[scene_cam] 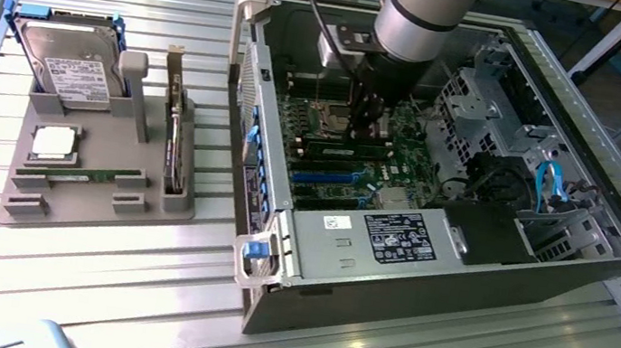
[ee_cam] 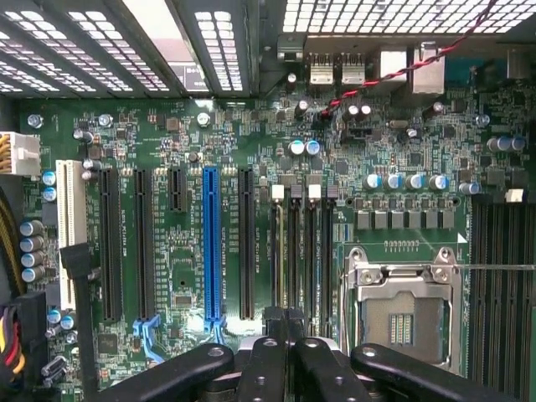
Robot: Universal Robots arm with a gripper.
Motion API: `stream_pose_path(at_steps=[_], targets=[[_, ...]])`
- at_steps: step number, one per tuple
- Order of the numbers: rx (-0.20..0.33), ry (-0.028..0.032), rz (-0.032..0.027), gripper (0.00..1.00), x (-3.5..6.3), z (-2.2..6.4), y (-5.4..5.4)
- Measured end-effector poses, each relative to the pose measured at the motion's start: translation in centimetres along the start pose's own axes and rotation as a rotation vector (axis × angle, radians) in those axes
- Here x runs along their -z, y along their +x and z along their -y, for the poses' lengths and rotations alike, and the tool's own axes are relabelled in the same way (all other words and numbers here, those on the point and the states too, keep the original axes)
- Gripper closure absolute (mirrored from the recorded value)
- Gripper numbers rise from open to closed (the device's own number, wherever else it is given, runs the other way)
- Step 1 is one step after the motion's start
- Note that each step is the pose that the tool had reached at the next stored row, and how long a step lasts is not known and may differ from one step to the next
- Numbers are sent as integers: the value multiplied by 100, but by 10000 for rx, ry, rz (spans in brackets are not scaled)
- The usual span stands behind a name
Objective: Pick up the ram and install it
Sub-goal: 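Press down the ram until it locks into place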
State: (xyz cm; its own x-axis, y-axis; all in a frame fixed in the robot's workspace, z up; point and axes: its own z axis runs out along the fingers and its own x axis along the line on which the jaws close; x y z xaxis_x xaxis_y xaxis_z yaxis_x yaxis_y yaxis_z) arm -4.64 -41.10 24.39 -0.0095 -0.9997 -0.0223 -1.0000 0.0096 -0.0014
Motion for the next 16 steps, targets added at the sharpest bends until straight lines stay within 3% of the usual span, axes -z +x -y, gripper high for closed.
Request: stream_pose_path(at_steps=[16], targets=[[1, 20, 2, 90, -50, -4, 1]])
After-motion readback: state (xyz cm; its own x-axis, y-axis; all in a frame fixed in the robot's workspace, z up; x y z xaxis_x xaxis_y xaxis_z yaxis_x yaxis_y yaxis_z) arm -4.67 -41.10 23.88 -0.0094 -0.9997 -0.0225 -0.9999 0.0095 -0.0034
